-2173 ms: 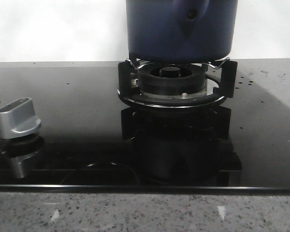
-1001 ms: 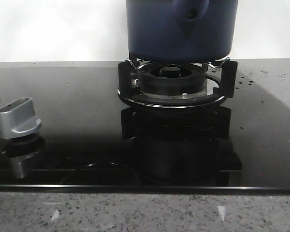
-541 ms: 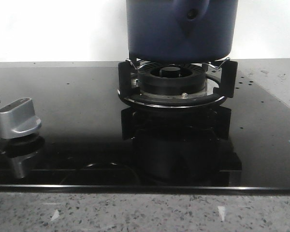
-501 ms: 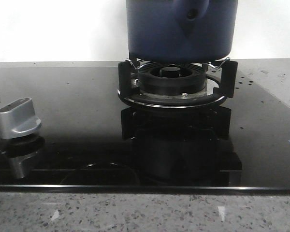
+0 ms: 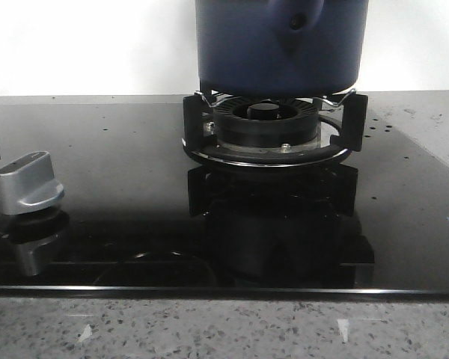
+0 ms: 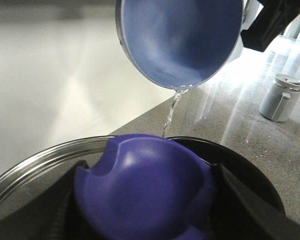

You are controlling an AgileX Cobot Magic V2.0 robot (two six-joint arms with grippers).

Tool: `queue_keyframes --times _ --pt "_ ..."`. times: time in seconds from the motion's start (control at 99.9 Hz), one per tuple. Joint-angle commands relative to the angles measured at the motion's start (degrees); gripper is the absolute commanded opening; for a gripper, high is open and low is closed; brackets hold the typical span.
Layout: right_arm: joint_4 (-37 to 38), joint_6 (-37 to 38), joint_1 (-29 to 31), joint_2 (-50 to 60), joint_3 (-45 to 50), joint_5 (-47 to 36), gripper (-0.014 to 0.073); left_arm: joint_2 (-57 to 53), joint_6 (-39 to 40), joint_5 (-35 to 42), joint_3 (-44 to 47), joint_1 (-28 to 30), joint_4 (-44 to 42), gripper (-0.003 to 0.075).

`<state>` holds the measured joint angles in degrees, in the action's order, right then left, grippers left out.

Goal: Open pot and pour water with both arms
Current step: 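Tilt the bowl over the open pot to pour water in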

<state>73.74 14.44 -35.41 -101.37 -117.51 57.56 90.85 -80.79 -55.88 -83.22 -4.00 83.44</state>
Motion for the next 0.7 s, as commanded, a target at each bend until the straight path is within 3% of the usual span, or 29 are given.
queue_keyframes --times 0.0,0.691 --pt "6.4 -0.2 -0.6 2.3 -1.4 -3.1 -0.0046 -2.8 0.1 -0.4 -1.8 0.1 5.4 0.0316" --pt "13.2 -0.2 -0.7 1.4 -1.4 -5.4 -0.0046 -2.8 0.1 -0.8 -1.8 0.1 5.4 0.0316"
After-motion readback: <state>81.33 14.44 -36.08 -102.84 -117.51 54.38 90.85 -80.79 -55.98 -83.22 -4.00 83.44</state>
